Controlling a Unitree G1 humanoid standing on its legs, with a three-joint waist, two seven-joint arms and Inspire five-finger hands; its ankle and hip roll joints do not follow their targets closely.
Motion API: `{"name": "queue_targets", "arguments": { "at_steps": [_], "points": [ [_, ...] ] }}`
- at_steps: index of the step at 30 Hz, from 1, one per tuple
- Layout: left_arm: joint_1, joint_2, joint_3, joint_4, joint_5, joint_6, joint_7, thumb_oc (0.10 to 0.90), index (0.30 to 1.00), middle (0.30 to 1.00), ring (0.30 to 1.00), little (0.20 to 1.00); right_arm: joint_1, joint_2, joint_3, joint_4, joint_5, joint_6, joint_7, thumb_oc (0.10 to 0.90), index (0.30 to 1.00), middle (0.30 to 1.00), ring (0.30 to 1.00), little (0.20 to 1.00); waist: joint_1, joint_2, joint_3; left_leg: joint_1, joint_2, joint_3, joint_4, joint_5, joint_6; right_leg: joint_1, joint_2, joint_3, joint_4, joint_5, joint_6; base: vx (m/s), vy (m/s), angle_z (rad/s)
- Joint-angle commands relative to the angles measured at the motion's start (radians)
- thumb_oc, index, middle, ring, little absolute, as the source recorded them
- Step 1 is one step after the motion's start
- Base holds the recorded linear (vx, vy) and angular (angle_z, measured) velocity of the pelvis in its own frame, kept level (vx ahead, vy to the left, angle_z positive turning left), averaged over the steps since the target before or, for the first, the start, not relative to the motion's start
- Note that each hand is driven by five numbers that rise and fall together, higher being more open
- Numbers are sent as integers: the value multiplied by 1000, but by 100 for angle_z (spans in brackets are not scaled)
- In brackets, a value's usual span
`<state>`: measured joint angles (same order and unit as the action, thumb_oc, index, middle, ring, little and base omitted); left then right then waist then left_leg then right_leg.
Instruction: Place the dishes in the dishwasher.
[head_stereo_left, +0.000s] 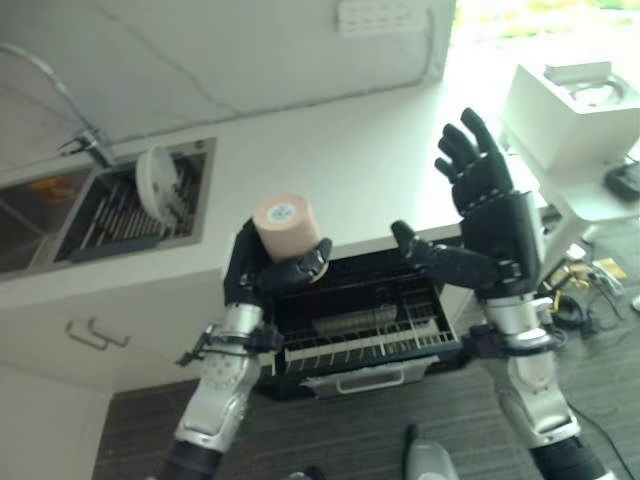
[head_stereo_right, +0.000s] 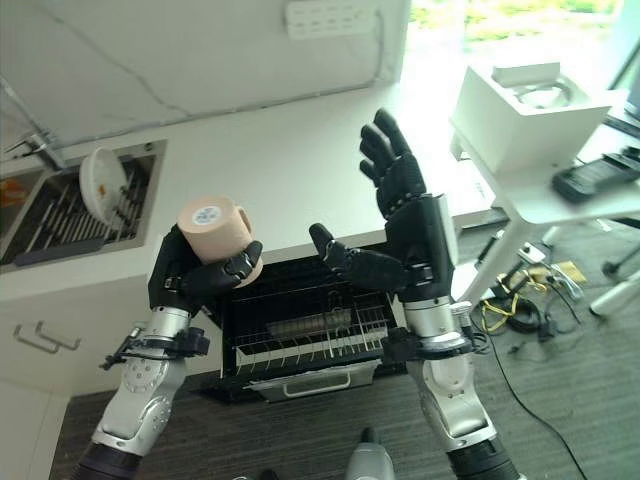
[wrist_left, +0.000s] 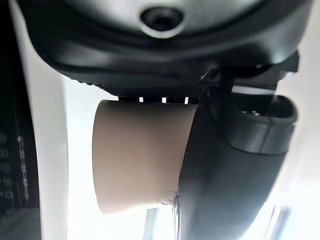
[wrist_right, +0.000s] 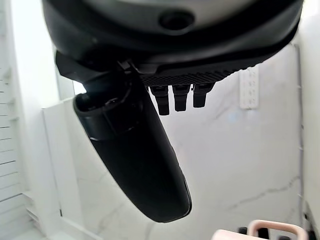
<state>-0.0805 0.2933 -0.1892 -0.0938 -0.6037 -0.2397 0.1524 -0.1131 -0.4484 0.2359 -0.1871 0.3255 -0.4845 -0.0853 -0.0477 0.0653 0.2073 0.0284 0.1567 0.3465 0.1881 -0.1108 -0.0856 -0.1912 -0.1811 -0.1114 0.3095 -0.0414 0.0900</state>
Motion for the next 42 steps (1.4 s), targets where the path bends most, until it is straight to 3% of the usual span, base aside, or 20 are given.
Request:
{"name": "queue_targets", "arguments": {
  "at_steps": [1, 11, 20, 35, 39, 42],
  "points": [
    [-95, 11, 17, -104, -325, -79, -67, 400, 300, 300, 300, 300, -51, 18, -6, -80, -16, -2, 53, 800, 900, 900, 900, 900, -3, -50, -56, -67, 27, -127, 112, -63, 11, 92, -55, -72, -10, -84, 61, -34, -92, 32],
    [-84, -59, 7, -62, -540, -97, -87, 400, 300, 300, 300, 300, -115, 33, 82, -106, -15, 135, 148, 800, 900, 900, 900, 900, 47, -71, -67, -83, 31, -169, 112, -49, 3, 130, -60, -124, -10, -96, 48, 8, -64, 28],
    [-77, -71, 15, -46, -575, -86, -76, 400, 300, 300, 300, 300, -151, 40, 144, -88, -34, 204, 201, 800, 900, 900, 900, 900, 75, -79, -68, -84, 28, -189, 112, -44, 4, 148, -61, -142, -10, -99, 45, 8, -21, 12],
    [-92, -74, -32, 4, -485, -91, -42, 400, 300, 300, 300, 300, -260, 78, 222, -16, -25, 291, 146, 800, 900, 900, 900, 900, 102, -79, -69, -76, 20, -205, 112, -43, 4, 162, -65, -147, -10, -97, 46, 6, -7, 3],
    [-99, -77, -58, 19, -462, -99, -20, 400, 300, 300, 300, 300, -300, 102, 245, 4, -58, 311, 89, 800, 900, 900, 900, 900, 111, -77, -71, -73, 18, -207, 112, -42, 3, 166, -69, -153, -10, -95, 48, 11, -3, 2],
    [-108, -79, -78, 32, -369, -111, 16, 400, 300, 300, 300, 300, -337, 120, 266, 40, -81, 343, 38, 800, 900, 900, 900, 900, 118, -75, -72, -72, 18, -209, 112, -41, 3, 170, -71, -156, -10, -95, 47, 26, 1, 4]
  ]
}}
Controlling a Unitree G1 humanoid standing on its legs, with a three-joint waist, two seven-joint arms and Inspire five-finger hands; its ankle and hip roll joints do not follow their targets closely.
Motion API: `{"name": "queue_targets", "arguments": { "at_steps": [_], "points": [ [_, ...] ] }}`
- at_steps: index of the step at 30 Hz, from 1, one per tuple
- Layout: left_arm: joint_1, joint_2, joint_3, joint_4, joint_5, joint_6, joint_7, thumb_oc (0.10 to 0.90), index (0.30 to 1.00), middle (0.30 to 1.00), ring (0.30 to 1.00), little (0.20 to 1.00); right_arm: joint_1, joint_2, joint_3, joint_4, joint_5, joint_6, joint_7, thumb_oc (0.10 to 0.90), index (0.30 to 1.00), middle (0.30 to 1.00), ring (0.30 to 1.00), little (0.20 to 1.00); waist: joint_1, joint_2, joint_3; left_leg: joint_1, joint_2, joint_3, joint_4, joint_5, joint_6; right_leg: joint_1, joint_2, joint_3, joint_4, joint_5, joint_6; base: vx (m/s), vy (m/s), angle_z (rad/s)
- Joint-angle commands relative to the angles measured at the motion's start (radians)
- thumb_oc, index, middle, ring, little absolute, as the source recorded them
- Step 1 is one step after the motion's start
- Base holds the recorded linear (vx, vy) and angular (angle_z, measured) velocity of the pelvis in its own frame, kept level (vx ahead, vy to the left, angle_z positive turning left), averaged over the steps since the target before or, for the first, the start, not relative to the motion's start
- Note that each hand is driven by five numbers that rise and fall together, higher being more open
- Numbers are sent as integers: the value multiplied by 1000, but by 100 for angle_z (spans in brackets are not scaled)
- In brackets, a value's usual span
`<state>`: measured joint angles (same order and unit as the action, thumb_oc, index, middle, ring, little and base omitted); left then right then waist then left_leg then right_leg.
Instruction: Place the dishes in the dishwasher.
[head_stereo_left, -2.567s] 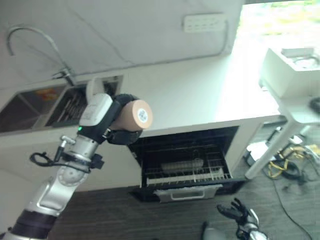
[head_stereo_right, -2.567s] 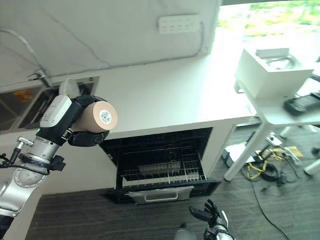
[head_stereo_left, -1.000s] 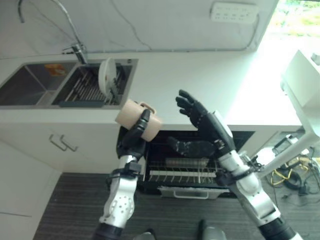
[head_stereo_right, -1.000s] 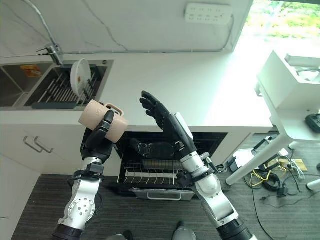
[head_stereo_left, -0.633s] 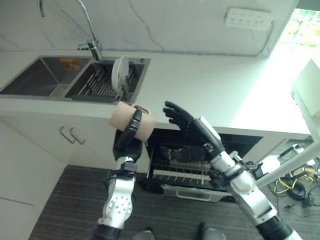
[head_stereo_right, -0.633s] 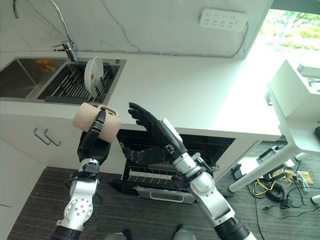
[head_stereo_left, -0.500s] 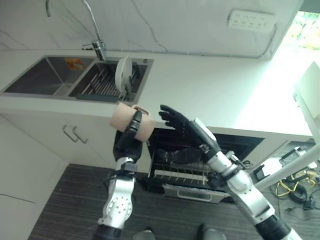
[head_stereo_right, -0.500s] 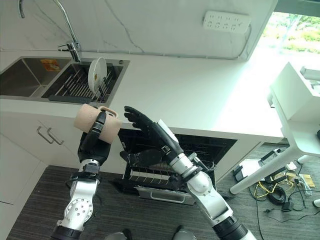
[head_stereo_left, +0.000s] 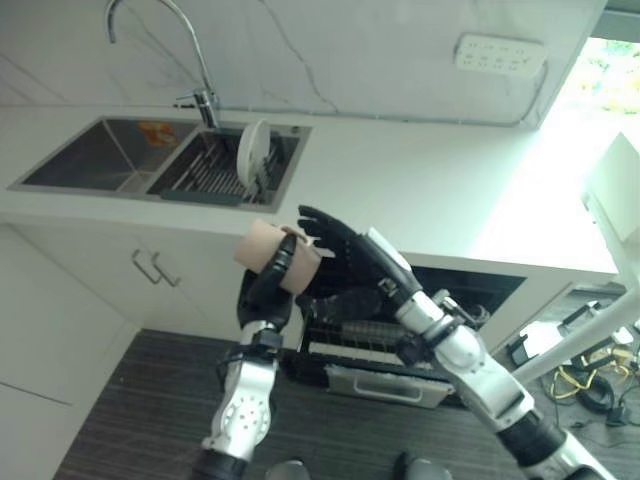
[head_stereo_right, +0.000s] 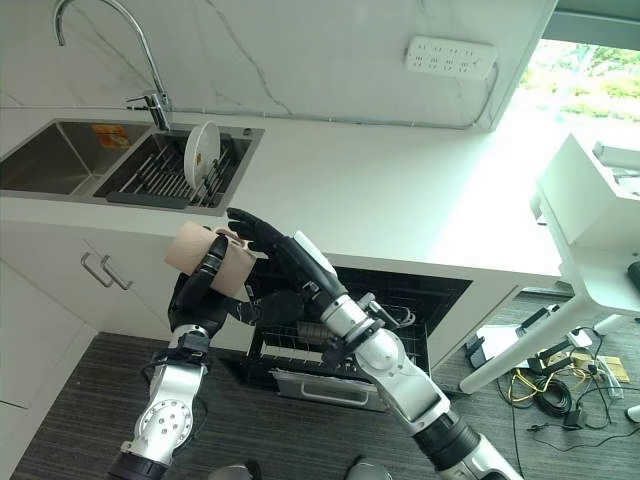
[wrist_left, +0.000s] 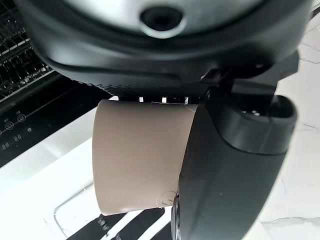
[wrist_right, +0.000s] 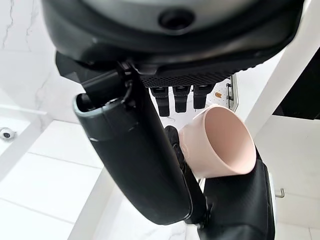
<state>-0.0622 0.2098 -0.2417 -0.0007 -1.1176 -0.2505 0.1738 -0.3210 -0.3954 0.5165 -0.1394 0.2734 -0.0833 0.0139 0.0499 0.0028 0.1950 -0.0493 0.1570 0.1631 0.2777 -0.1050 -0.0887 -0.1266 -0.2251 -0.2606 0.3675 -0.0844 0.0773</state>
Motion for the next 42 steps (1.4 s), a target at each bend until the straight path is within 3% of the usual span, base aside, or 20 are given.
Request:
{"name": "queue_targets", "arguments": {
  "at_steps": [1, 13, 14, 19, 21, 26, 35, 42],
  "points": [
    [-129, 6, -31, -59, 157, -101, 3, 400, 300, 300, 300, 300, -133, 71, -11, 4, -34, -60, -71, 800, 900, 900, 900, 900, 22, -12, -59, 6, 17, -28, 22, -47, 6, 106, -28, -8, -68, -52, 59, 0, 0, 0],
    [-160, 14, -86, 7, 261, -124, 55, 400, 300, 300, 300, 300, -216, 112, 31, 120, -104, 18, -145, 800, 900, 900, 900, 900, 47, -15, -58, 4, 8, -44, 22, -45, 9, 119, -35, -19, -68, -50, 63, 33, 3, 7],
    [-165, 20, -87, 7, 306, -125, 60, 400, 300, 300, 300, 300, -225, 111, 36, 129, -92, 63, -135, 800, 900, 900, 900, 900, 50, -18, -60, 2, 6, -45, 22, -46, 10, 119, -38, -21, -68, -50, 65, 25, -2, 5],
    [-177, 31, -89, 16, 301, -115, 64, 400, 300, 300, 300, 300, -244, 102, 43, 141, -49, 92, -87, 800, 900, 900, 900, 900, 54, -23, -56, 0, 3, -51, 22, -46, 10, 121, -38, -23, -68, -49, 66, 10, 2, 6],
    [-187, 23, -101, 45, 307, -119, 56, 400, 300, 300, 300, 300, -278, 106, 49, 128, -18, 141, -50, 800, 900, 900, 900, 900, 57, -31, -57, 0, 0, -53, 22, -48, 12, 121, -38, -22, -68, -48, 67, 22, -7, 7],
    [-203, 16, -111, 64, 350, -122, 74, 400, 300, 300, 300, 300, -326, 121, 82, 171, -52, 191, -44, 800, 900, 900, 900, 900, 65, -35, -60, 1, -1, -54, 22, -47, 12, 123, -37, -21, -68, -48, 67, 0, 0, 0],
    [-245, -10, -153, 99, 336, -113, 104, 400, 300, 300, 300, 300, -390, 166, 120, 225, -116, 138, -76, 800, 900, 900, 900, 900, 77, -40, -54, -1, -3, -64, 22, -45, 13, 125, -36, -24, -68, -47, 67, -1, -1, 0],
    [-266, -38, -186, 135, 340, -135, 125, 400, 300, 300, 300, 300, -438, 196, 131, 242, -113, 146, -124, 800, 900, 900, 900, 900, 82, -40, -46, -4, -6, -68, 22, -44, 14, 125, -37, -25, -68, -46, 67, 0, 0, 0]
  ]
}}
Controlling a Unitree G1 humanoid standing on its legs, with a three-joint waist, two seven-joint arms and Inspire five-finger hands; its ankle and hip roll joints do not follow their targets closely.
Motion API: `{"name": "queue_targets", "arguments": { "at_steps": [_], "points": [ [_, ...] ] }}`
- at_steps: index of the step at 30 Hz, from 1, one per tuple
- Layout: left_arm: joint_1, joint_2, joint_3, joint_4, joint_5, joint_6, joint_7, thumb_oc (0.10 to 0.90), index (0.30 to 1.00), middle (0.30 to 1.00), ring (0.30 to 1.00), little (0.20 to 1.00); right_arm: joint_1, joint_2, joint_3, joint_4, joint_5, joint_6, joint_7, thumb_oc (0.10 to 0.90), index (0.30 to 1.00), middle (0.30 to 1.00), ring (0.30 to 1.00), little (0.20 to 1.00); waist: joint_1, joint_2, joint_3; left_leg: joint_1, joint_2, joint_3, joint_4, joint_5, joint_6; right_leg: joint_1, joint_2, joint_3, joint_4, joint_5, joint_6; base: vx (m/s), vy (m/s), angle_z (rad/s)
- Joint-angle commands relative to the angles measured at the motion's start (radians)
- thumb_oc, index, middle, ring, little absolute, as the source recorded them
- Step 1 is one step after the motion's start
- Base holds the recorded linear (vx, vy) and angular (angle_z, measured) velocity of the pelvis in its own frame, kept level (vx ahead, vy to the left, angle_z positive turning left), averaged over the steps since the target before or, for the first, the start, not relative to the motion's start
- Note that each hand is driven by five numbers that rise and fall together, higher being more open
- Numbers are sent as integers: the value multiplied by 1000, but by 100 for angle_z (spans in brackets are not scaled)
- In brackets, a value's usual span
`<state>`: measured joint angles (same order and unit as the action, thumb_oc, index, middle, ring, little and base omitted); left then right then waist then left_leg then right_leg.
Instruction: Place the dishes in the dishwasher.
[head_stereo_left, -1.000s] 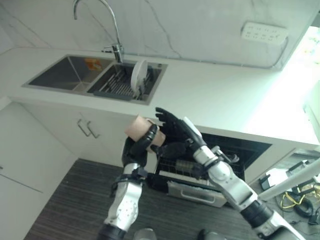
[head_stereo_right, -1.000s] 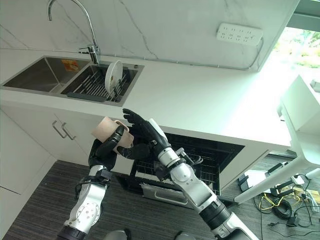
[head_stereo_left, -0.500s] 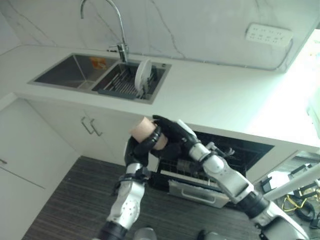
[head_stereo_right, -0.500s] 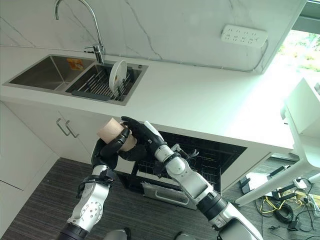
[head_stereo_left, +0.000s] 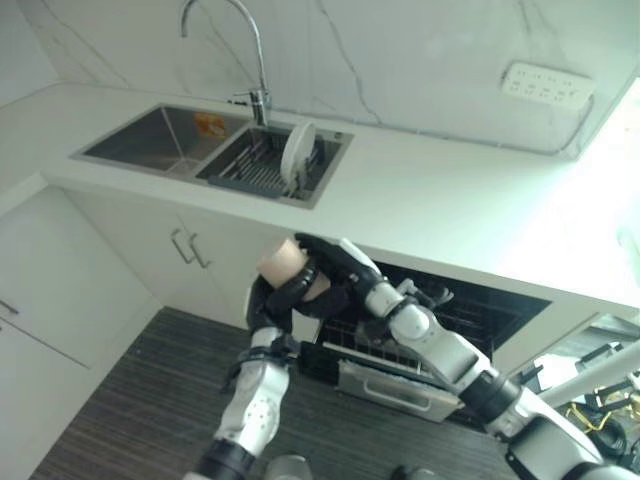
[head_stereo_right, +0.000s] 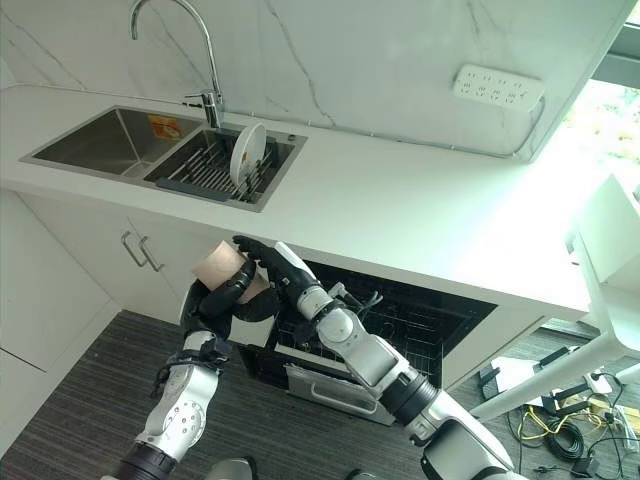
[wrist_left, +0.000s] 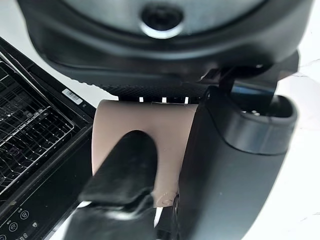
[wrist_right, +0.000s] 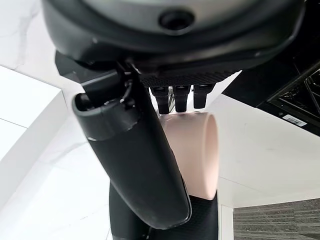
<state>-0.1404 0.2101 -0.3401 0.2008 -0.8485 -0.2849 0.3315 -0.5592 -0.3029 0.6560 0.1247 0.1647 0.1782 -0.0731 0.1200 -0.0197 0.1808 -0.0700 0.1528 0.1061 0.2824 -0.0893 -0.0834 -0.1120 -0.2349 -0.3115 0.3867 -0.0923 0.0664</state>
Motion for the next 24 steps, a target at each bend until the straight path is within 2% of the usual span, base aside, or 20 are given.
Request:
{"name": "queue_targets", "arguments": {
  "at_steps": [1, 11, 14, 22, 24],
  "points": [
    [-191, -40, -89, -67, 77, -100, -33, 400, 300, 300, 300, 300, -204, 109, -6, -14, -6, -110, -47, 800, 900, 900, 900, 900, 13, -17, -31, 17, -3, -12, 18, -60, 9, 111, -28, 26, -87, -37, 78, 0, 0, 0],
    [-229, -63, -137, -80, 139, -139, 62, 400, 300, 300, 300, 300, -196, 168, 8, 50, -112, -177, -217, 800, 900, 900, 900, 900, 12, -13, -26, 16, -5, -16, 18, -58, 12, 110, -27, 27, -87, -36, 77, 0, 0, 0],
    [-249, -64, -151, -87, 238, -148, 97, 400, 300, 300, 300, 300, -200, 176, 15, 52, -151, -133, -211, 800, 900, 900, 900, 900, 6, -9, -21, 15, -6, -13, 18, -59, 14, 106, -26, 35, -87, -37, 75, 0, 0, 0],
    [-283, -23, -164, -100, 398, -141, 117, 400, 300, 300, 300, 300, -200, 168, 46, 74, -234, -121, -165, 800, 900, 900, 900, 900, 3, -8, -18, 17, -11, -14, 18, -60, 16, 107, -25, 42, -87, -37, 74, 0, 0, 0],
    [-298, -3, -169, -98, 511, -146, 125, 400, 300, 300, 300, 300, -204, 162, 61, 84, -236, -103, -145, 800, 900, 900, 900, 900, 4, -9, -20, 17, -11, -14, 18, -61, 16, 107, -24, 43, -87, -38, 74, 0, 0, 0]
  ]
}}
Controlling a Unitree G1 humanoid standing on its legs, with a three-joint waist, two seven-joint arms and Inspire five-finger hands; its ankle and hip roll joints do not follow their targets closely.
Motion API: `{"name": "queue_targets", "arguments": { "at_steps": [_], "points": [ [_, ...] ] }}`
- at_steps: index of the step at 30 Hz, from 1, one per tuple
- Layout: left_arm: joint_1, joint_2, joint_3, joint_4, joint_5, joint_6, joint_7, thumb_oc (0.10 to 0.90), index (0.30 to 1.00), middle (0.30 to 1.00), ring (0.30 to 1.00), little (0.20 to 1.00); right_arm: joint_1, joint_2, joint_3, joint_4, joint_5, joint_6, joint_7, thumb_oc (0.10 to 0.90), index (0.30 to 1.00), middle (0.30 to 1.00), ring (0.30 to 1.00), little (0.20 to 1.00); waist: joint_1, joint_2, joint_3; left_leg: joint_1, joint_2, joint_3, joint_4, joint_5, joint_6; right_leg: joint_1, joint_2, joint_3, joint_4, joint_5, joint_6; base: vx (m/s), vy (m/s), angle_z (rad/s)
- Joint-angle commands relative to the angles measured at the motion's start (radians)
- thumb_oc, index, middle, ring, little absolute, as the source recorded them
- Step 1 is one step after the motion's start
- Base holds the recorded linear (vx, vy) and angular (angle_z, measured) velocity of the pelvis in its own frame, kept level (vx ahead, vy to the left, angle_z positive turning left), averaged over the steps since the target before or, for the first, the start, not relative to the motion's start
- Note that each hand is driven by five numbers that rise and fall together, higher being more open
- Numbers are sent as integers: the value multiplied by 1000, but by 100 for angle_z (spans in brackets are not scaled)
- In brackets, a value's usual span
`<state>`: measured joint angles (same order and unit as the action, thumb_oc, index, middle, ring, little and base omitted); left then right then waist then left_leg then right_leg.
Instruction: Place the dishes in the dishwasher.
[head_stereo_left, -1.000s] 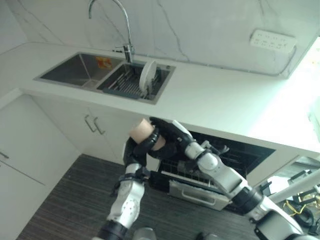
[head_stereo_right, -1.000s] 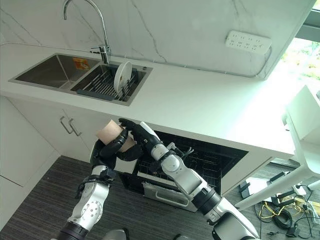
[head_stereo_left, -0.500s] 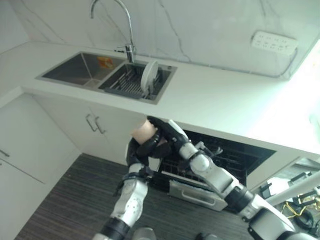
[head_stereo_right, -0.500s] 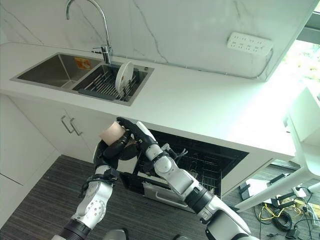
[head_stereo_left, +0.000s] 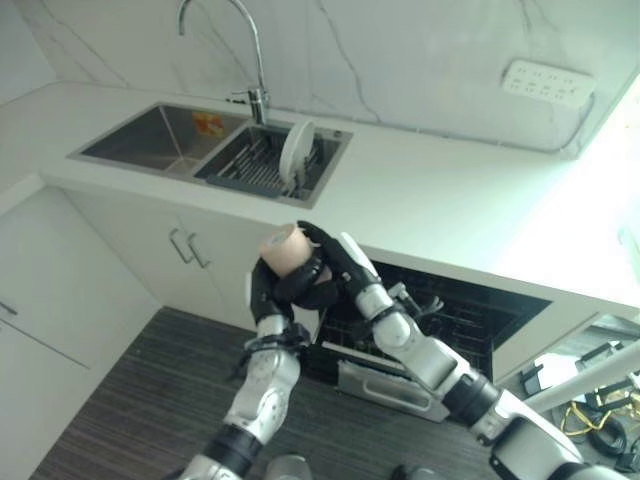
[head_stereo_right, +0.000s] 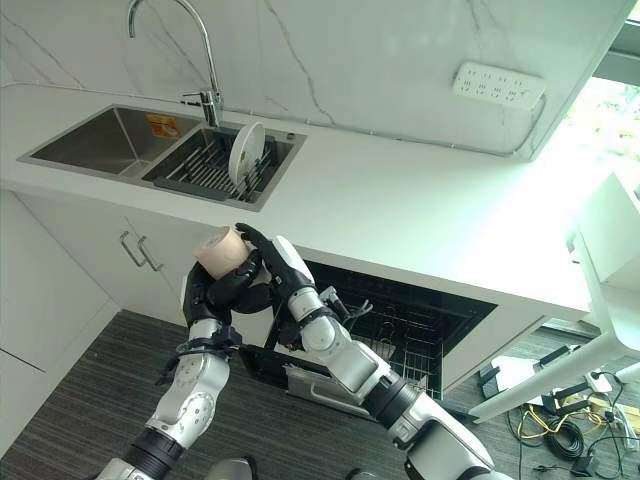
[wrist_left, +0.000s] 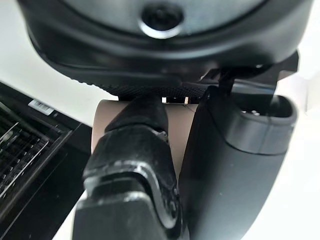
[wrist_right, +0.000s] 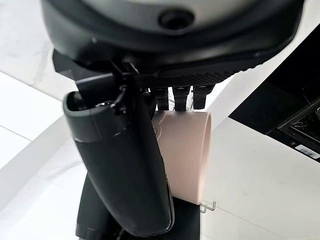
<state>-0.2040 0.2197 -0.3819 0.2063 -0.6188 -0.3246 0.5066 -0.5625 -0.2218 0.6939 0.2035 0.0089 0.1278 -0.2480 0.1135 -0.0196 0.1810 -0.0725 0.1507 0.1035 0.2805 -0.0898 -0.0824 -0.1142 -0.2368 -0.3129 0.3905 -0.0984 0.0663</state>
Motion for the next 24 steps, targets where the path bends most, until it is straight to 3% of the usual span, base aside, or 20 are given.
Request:
{"name": "queue_targets", "arguments": {
  "at_steps": [1, 4, 5, 6, 7, 8, 16, 18, 20, 21, 22, 23, 24],
  "points": [
    [-240, -4, -132, -103, 300, -109, -48, 400, 300, 300, 300, 300, -201, 79, 27, 11, -81, -51, 39, 800, 900, 900, 900, 900, 10, -9, -20, 20, -9, -12, 19, -61, 15, 110, -22, 44, -91, -32, 74, 0, 0, 0],
    [-256, 13, -145, -95, 314, -121, -55, 400, 300, 300, 300, 300, -200, 72, 41, 22, -51, -48, 72, 800, 900, 900, 900, 900, 10, -12, -20, 19, -12, -15, 19, -63, 16, 110, -21, 46, -91, -33, 75, 0, 0, 0],
    [-258, 15, -149, -93, 301, -128, -63, 400, 300, 300, 300, 300, -200, 71, 45, 25, -40, -53, 85, 720, 780, 780, 780, 780, 11, -13, -21, 19, -11, -15, 19, -63, 15, 110, -21, 46, -91, -33, 76, 0, 0, 0],
    [-259, 16, -148, -93, 292, -133, -71, 400, 300, 300, 300, 300, -200, 69, 48, 24, -26, -56, 91, 532, 498, 498, 498, 498, 11, -14, -20, 19, -11, -15, 19, -64, 16, 110, -21, 47, -91, -34, 76, 0, 0, 0],
    [-260, 16, -149, -94, 283, -136, -76, 400, 300, 300, 300, 300, -200, 69, 50, 23, -13, -58, 95, 433, 349, 349, 349, 349, 11, -14, -20, 19, -10, -15, 19, -64, 16, 110, -21, 47, -91, -34, 76, 0, 0, 0],
    [-261, 15, -152, -96, 268, -139, -84, 400, 300, 300, 300, 300, -201, 71, 52, 27, 2, -63, 96, 400, 300, 300, 300, 300, 12, -15, -21, 19, -10, -15, 19, -65, 15, 110, -20, 46, -91, -33, 77, 0, 0, 0],
    [-250, -51, -201, -110, -86, -121, -368, 400, 300, 300, 300, 300, -206, 82, 43, -6, 61, -128, 66, 400, 300, 300, 300, 300, 2, -16, -17, 20, -5, -7, 19, -65, 16, 106, -22, 43, -91, -27, 78, 0, 0, 0],
    [-246, -71, -213, -110, -177, -106, -417, 571, 556, 556, 556, 556, -207, 87, 35, -12, 67, -134, 46, 400, 300, 300, 300, 300, -3, -14, -16, 22, -5, -5, 19, -65, 16, 106, -22, 45, -91, -27, 77, 0, 0, 0],
    [-244, -83, -218, -112, -222, -99, -439, 591, 587, 587, 587, 587, -207, 91, 30, -18, 67, -144, 32, 400, 300, 300, 300, 300, -5, -12, -15, 22, -4, -3, 19, -65, 16, 106, -22, 46, -91, -27, 77, 0, 0, 0],
    [-242, -96, -224, -119, -268, -84, -470, 744, 815, 815, 815, 815, -207, 95, 22, -27, 65, -151, 15, 400, 300, 300, 300, 300, -8, -10, -15, 23, -4, -2, 19, -65, 16, 105, -23, 46, -91, -27, 76, 0, 0, 0],
    [-239, -102, -226, -121, -294, -78, -486, 800, 900, 900, 900, 900, -206, 97, 17, -31, 67, -156, 10, 400, 300, 300, 300, 300, -9, -9, -15, 23, -3, -1, 19, -64, 16, 105, -23, 46, -91, -26, 76, 0, 0, 0],
    [-236, -113, -229, -126, -343, -60, -505, 758, 836, 836, 836, 836, -206, 100, 9, -35, 69, -162, 2, 400, 300, 300, 300, 300, -11, -8, -14, 24, -3, 0, 19, -64, 16, 105, -23, 45, -91, -26, 75, 0, 0, 0],
    [-234, -119, -230, -132, -375, -48, -512, 516, 474, 474, 474, 474, -206, 101, 5, -37, 69, -167, -5, 400, 300, 300, 300, 300, -12, -7, -13, 24, -3, 1, 19, -64, 16, 105, -24, 45, -91, -26, 75, 0, 0, 0]
  ]
}}
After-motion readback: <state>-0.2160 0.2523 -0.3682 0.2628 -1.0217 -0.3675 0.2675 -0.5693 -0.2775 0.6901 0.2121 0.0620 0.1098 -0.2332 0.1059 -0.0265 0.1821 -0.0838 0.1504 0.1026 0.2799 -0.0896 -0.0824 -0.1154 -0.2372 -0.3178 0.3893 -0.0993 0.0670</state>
